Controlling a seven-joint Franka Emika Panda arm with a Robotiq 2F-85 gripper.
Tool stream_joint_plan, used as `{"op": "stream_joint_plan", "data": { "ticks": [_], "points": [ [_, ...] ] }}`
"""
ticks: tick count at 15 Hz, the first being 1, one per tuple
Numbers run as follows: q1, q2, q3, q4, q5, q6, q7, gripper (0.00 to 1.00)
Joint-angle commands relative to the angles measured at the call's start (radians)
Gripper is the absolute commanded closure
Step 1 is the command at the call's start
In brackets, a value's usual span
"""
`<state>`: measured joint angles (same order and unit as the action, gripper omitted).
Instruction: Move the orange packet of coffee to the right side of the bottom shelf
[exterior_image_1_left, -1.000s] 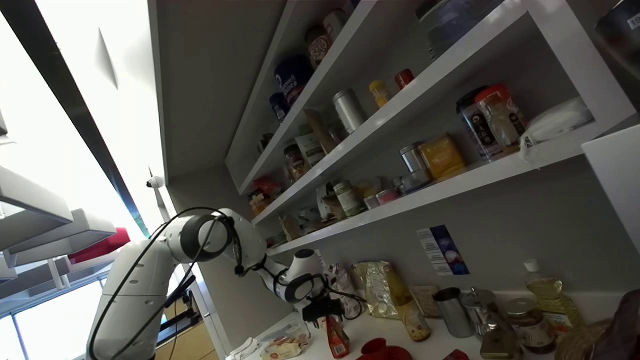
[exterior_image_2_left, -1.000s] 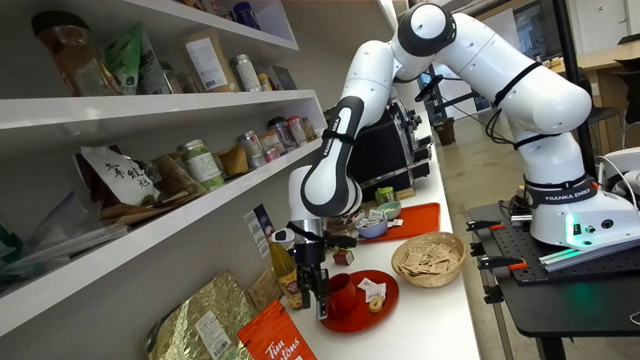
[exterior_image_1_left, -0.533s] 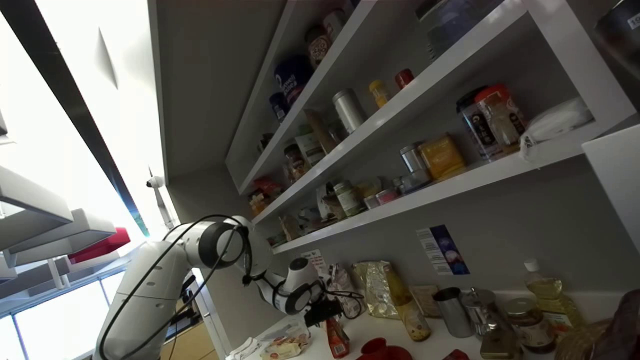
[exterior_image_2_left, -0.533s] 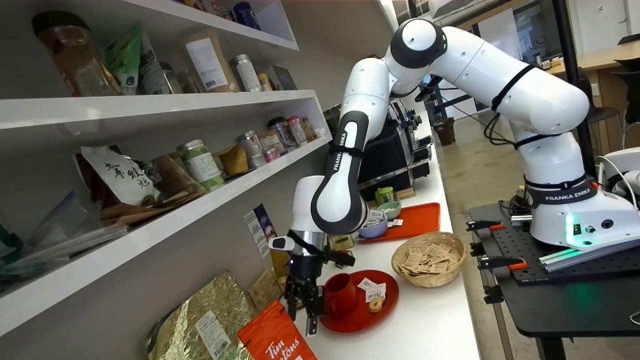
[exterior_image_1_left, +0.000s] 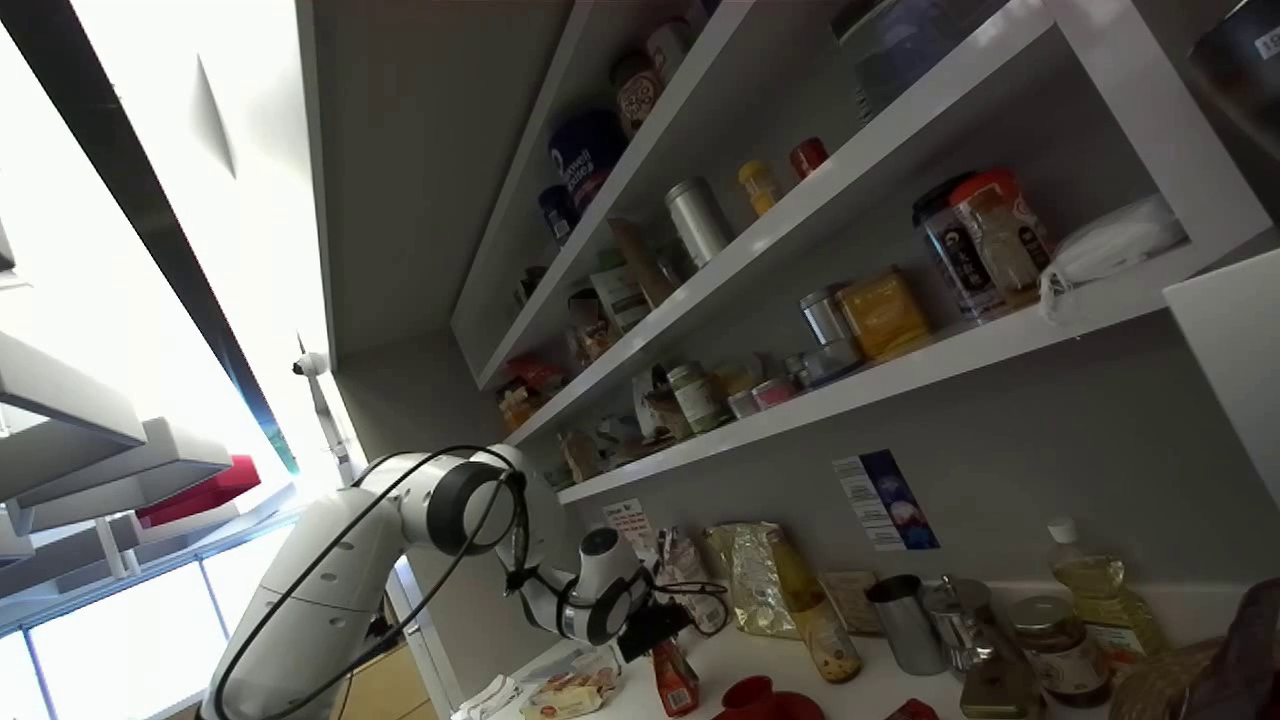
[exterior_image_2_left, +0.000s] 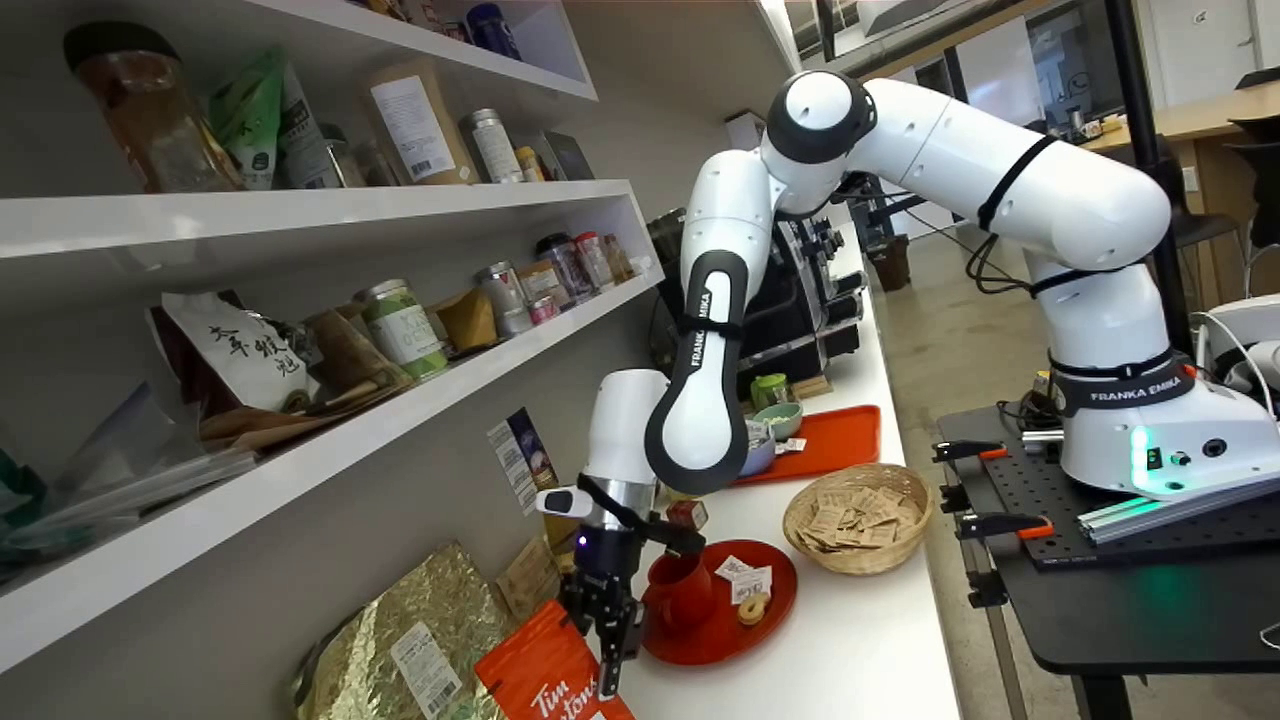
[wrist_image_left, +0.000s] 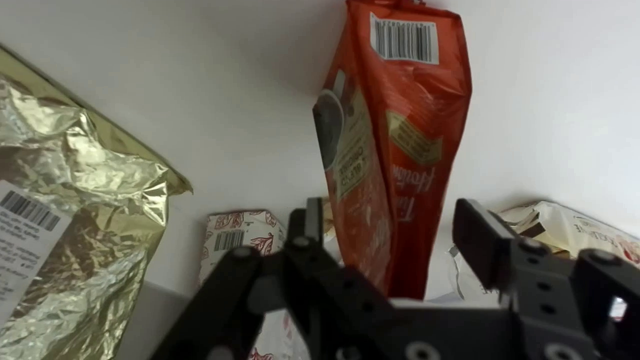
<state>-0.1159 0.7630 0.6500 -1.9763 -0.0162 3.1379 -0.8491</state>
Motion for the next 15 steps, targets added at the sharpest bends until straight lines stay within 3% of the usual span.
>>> {"op": "stream_joint_plan", "data": {
  "ticks": [1,6,10,15],
  "points": [
    [-0.021,0.043,0.021,0.024,-0.091,0.025,0.049,0.63],
    [-0.029,0.039,0.014,0.011,-0.147,0.023,0.098,0.99],
    [-0.043,-0.005,0.014,-0.031,-0.168,0.008,0.13,0.98],
    [-0.184,-0.123,0.141,-0.175,-0.153,0.017,0.181,0.98]
  ]
}}
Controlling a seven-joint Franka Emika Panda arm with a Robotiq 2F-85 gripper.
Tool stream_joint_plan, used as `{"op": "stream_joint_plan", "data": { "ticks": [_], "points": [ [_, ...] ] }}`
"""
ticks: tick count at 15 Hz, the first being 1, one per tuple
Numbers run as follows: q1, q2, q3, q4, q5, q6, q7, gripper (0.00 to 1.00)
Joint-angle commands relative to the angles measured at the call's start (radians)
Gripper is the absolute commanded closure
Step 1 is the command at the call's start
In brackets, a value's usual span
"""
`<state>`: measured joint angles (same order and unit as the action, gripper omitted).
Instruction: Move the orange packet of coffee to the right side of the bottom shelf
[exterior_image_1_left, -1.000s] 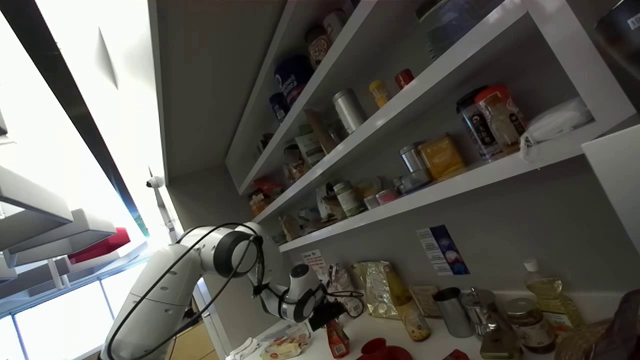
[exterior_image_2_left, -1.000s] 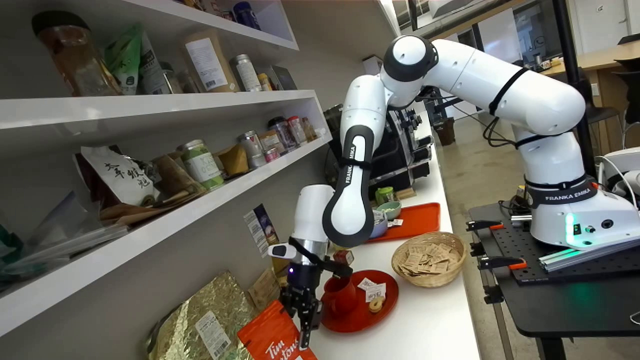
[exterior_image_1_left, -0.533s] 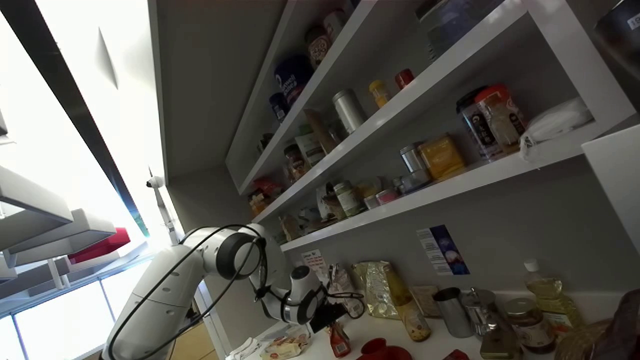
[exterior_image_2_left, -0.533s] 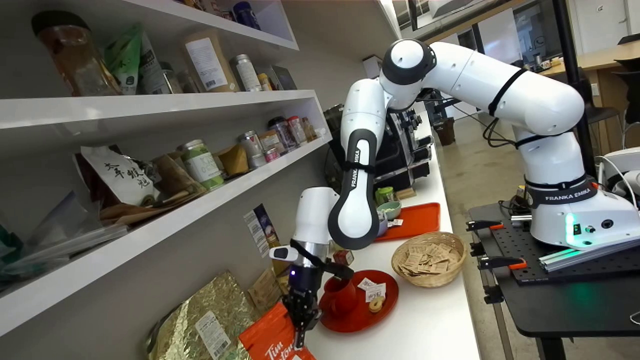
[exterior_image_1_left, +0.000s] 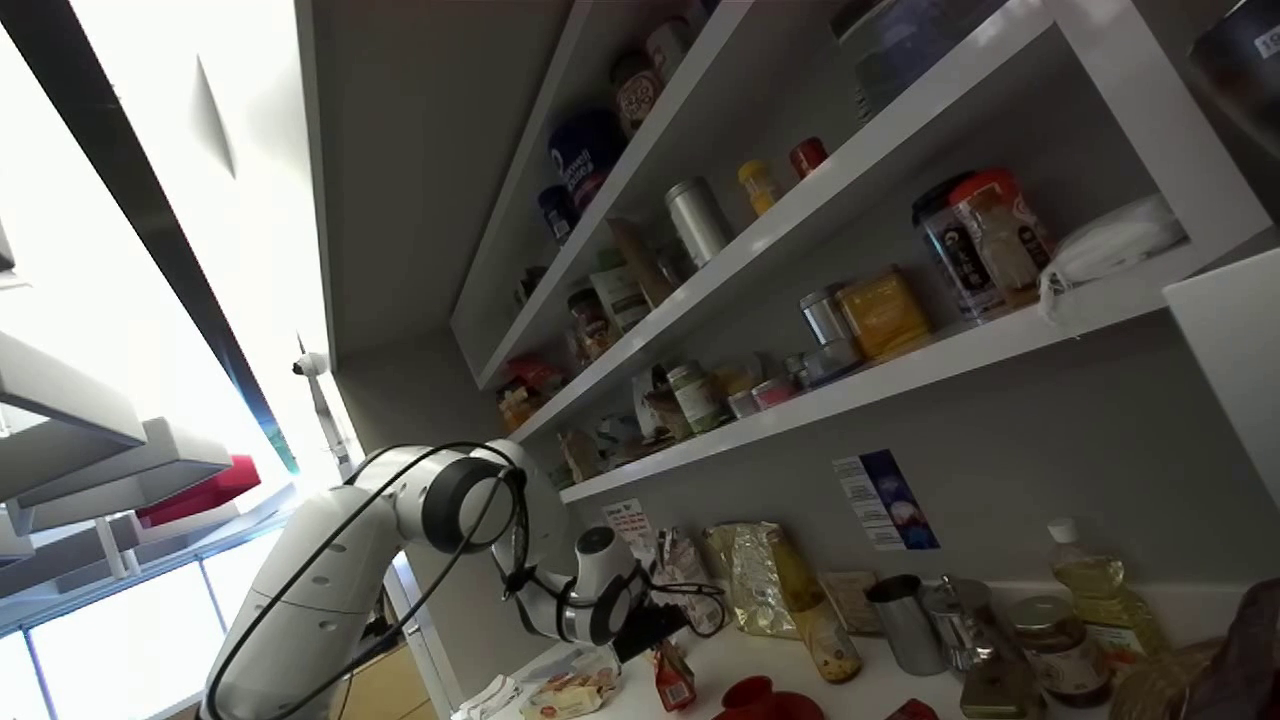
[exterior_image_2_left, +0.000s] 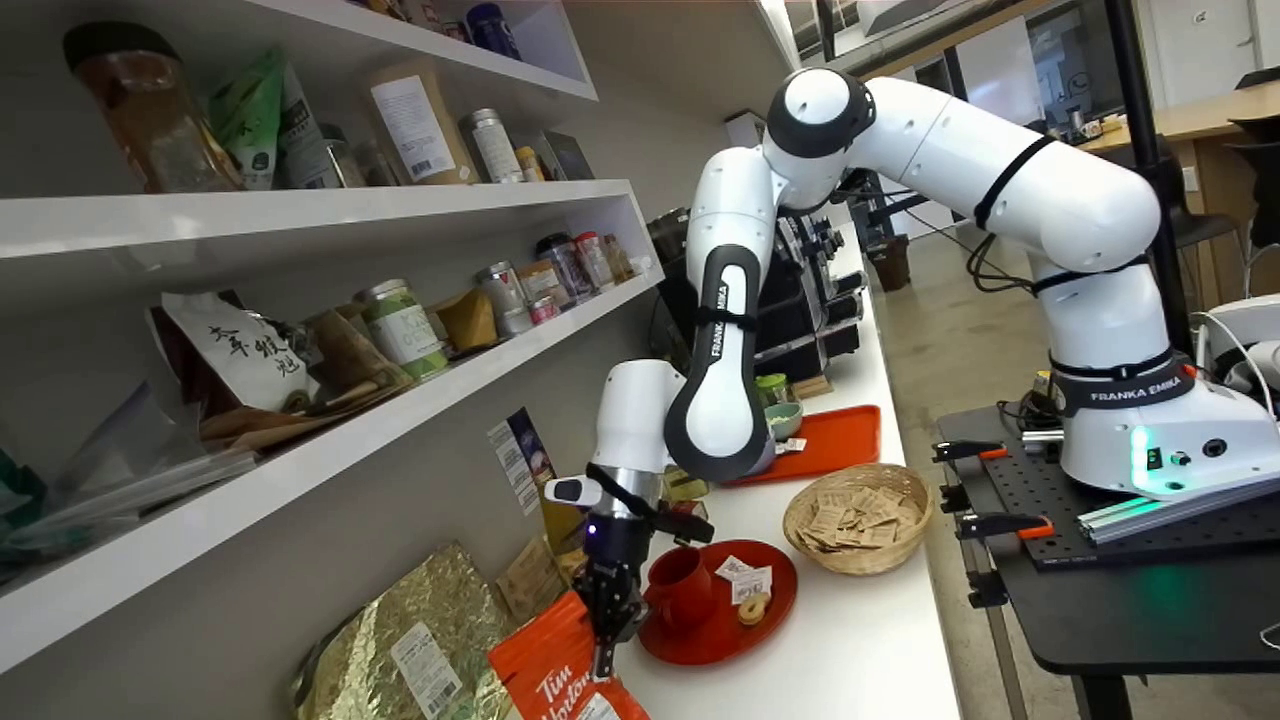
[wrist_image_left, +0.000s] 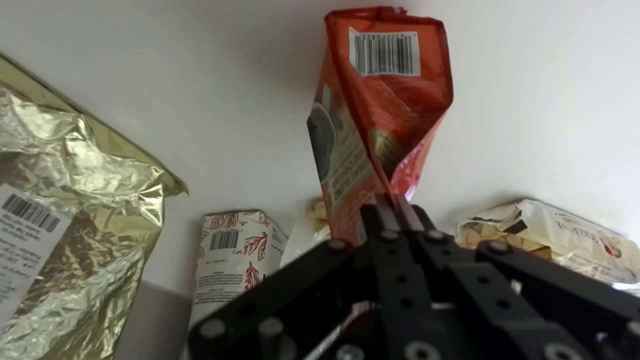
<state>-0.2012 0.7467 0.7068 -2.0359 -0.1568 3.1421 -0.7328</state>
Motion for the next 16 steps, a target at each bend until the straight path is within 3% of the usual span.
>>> {"op": "stream_joint_plan", "data": {
  "ticks": [1,8,12,16],
  "points": [
    [-0.14,-0.136,0.12,-0.151,-0.01,0.022,0.078,0.98],
    [-0.495,-0.453,0.393,-0.466,0.066,0.166,0.197,0.99],
    [-0.75,-0.603,0.551,-0.59,0.099,0.255,0.281,0.99],
    [-0.97,-0.665,0.608,-0.6,0.093,0.305,0.335,0.99]
  ]
}}
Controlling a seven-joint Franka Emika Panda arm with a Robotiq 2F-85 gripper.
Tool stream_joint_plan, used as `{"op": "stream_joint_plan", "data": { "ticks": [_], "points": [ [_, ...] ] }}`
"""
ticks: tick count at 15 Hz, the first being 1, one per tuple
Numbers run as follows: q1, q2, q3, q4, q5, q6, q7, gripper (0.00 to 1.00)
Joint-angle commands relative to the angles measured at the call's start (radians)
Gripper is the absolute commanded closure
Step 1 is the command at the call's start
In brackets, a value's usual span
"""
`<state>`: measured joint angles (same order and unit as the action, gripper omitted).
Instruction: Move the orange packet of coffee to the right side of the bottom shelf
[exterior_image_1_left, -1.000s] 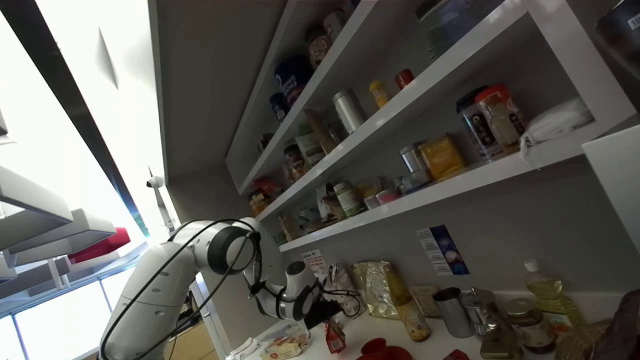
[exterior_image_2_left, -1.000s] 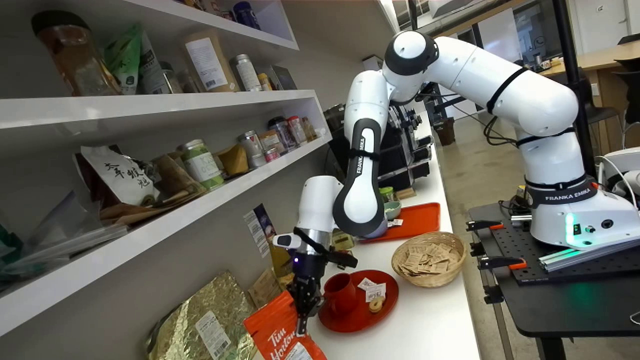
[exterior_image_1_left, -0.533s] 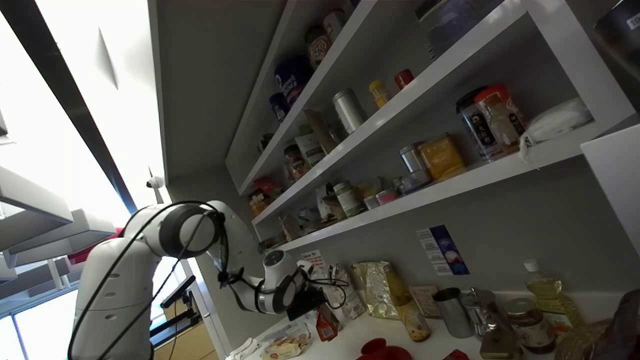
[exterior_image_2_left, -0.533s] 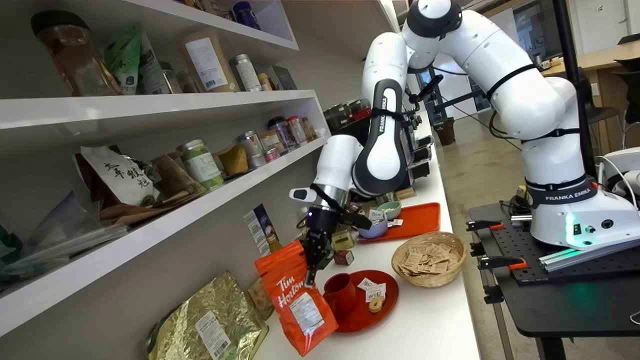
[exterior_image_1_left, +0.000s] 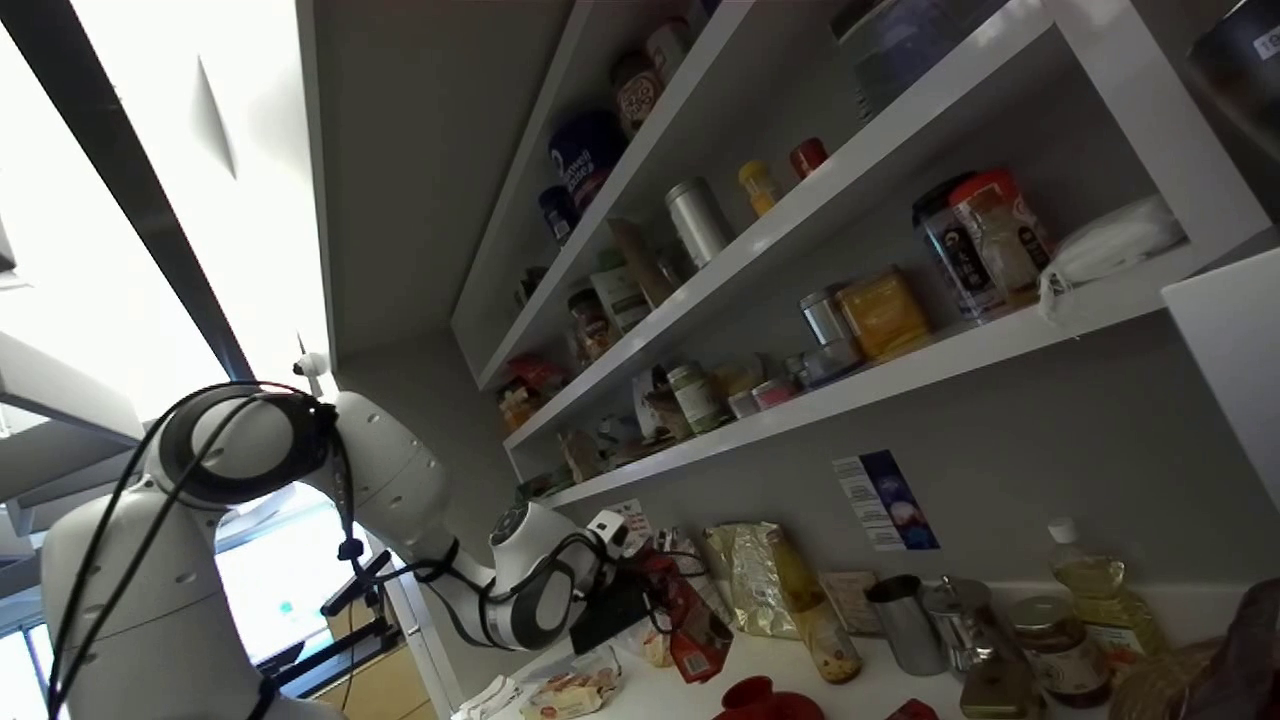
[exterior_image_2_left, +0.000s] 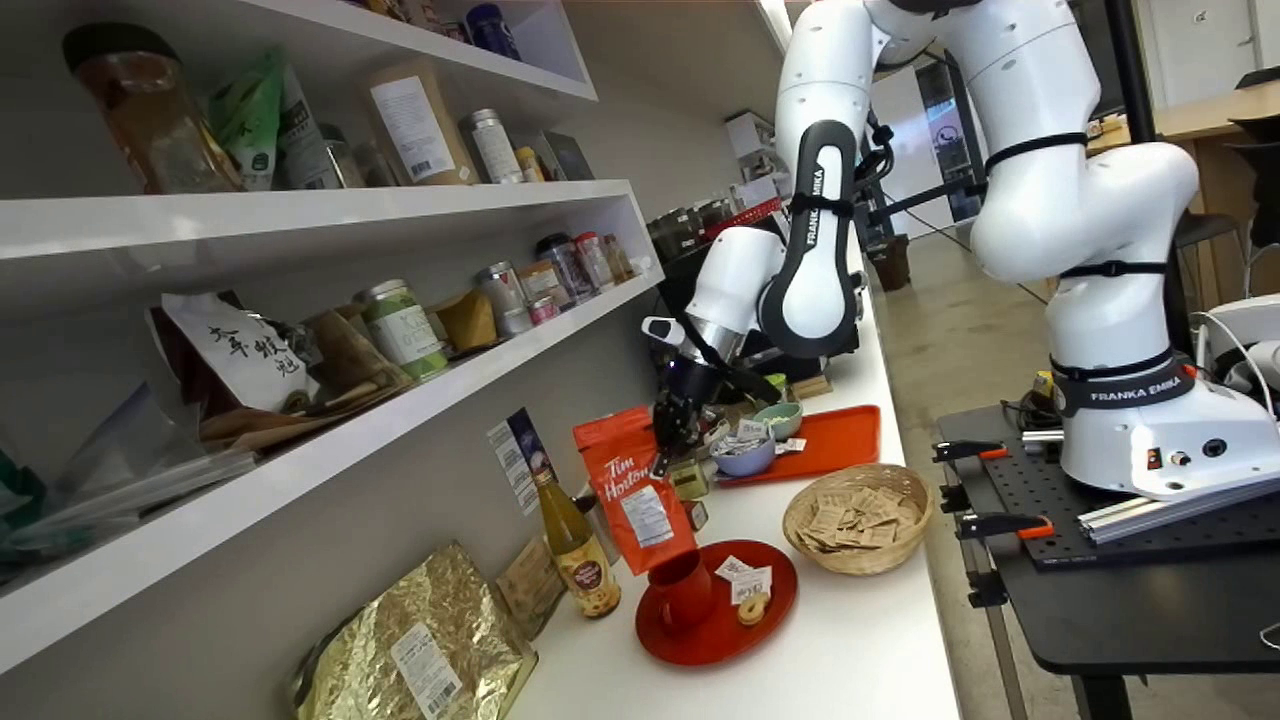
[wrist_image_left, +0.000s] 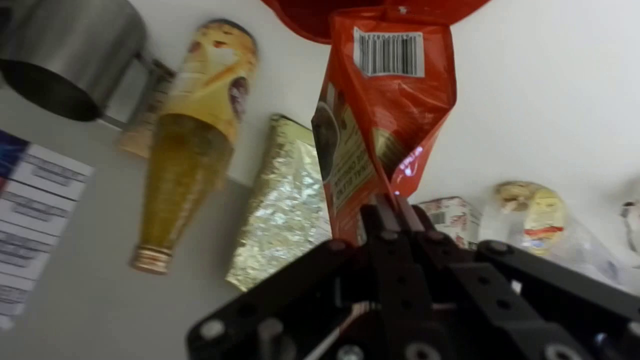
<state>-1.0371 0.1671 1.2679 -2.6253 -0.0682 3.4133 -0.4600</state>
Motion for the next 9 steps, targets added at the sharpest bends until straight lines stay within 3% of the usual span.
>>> {"op": "stream_joint_plan", "data": {
  "ticks": [1,4,8,9],
  "points": [
    [-0.18,-0.112,0.062,-0.021,0.008,0.056,0.085,0.99],
    [-0.303,-0.158,0.059,0.005,0.014,0.064,0.129,0.99],
    [-0.409,-0.233,0.023,0.045,0.035,0.046,0.209,0.99],
    [-0.247,-0.251,-0.173,0.061,0.034,0.042,0.236,0.99]
  ]
}}
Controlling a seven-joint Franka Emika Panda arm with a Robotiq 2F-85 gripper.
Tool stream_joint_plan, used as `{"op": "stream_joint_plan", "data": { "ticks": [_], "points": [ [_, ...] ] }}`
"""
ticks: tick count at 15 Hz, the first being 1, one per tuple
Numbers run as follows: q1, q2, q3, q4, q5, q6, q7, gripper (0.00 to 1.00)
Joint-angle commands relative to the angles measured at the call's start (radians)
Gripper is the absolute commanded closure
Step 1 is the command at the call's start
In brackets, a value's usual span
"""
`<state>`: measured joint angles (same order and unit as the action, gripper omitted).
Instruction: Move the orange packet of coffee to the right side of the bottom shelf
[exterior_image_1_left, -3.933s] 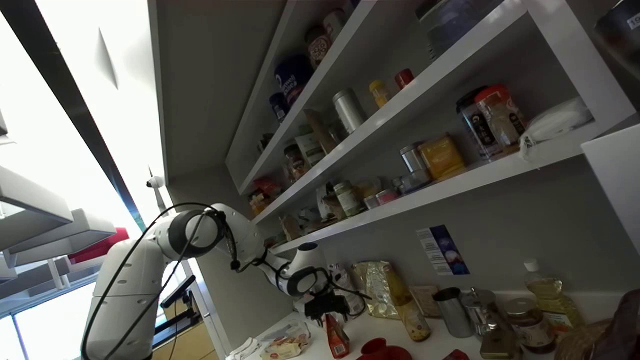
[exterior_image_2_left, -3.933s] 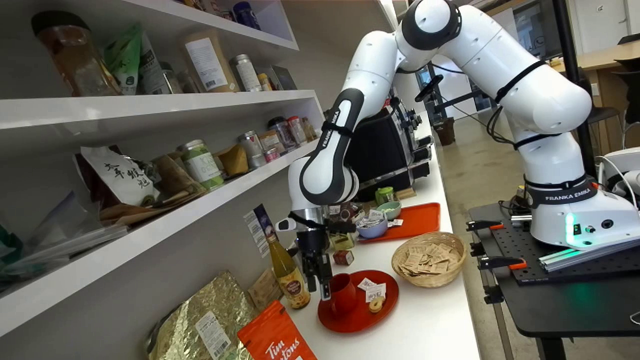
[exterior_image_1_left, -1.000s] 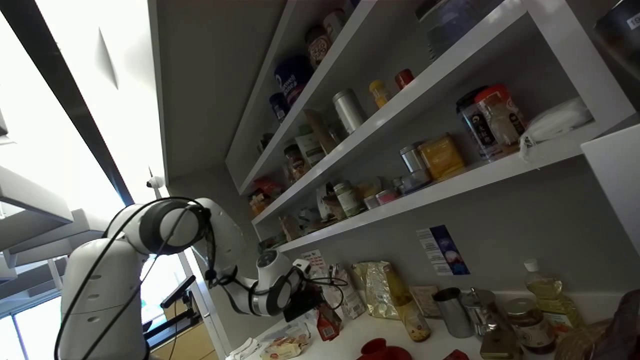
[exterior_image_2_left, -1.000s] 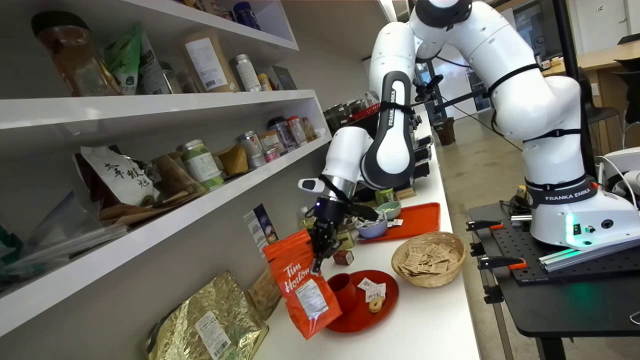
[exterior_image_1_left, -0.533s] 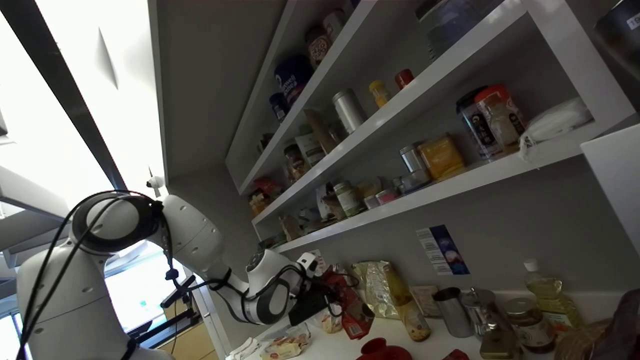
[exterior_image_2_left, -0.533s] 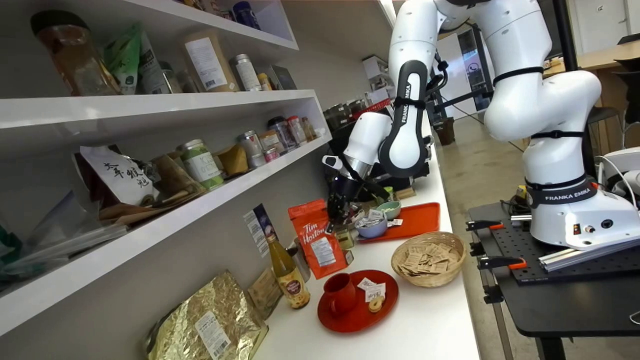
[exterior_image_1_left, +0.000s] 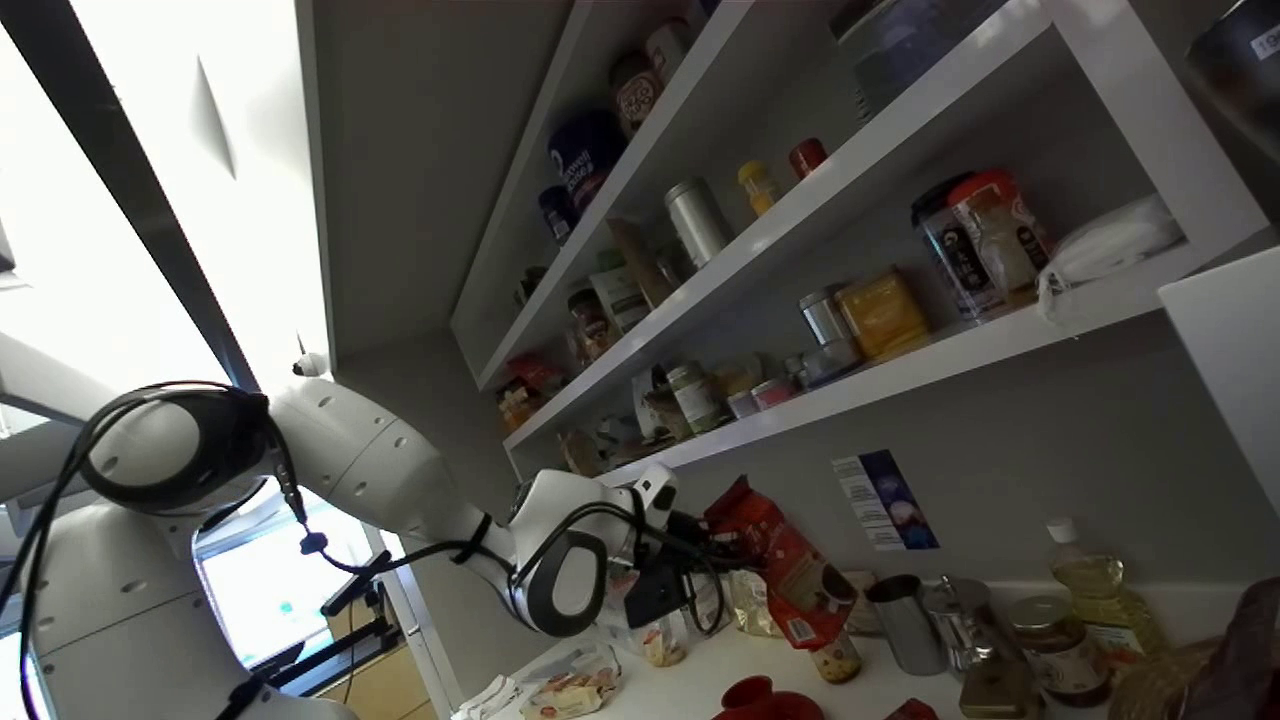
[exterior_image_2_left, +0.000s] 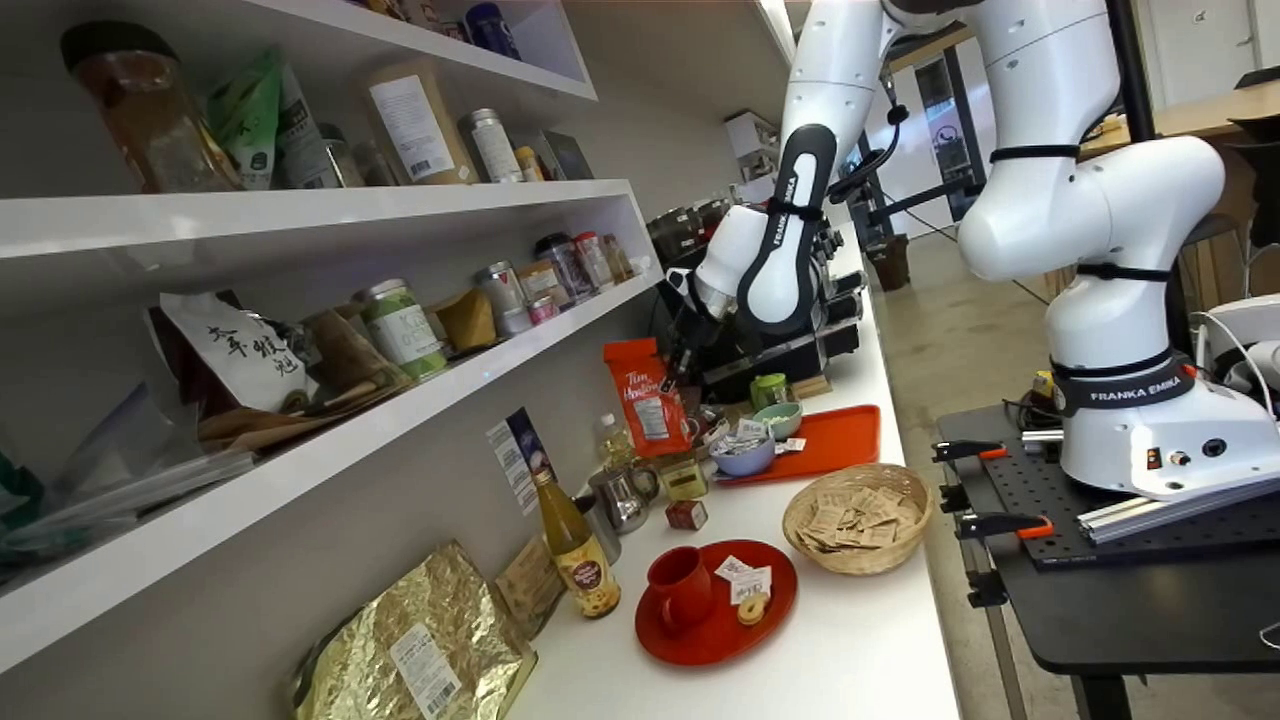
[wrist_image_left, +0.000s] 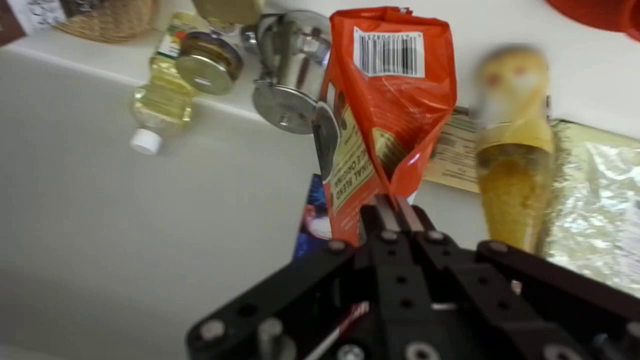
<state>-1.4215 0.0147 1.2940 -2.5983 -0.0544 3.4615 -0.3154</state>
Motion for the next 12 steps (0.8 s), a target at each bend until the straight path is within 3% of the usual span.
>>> {"op": "stream_joint_plan", "data": {
  "ticks": [1,2,3,7,12],
  "points": [
    [0.156,-0.123,-0.246,0.05,0.033,-0.021,0.114,0.99],
    [0.211,-0.155,-0.331,0.058,0.045,-0.036,0.137,0.99],
    [0.115,-0.194,-0.26,0.071,0.054,-0.055,0.176,0.99],
    [0.199,-0.341,-0.428,0.116,0.122,-0.155,0.264,0.99],
    [0.353,-0.462,-0.644,0.223,0.161,-0.383,0.24,0.99]
  ]
}}
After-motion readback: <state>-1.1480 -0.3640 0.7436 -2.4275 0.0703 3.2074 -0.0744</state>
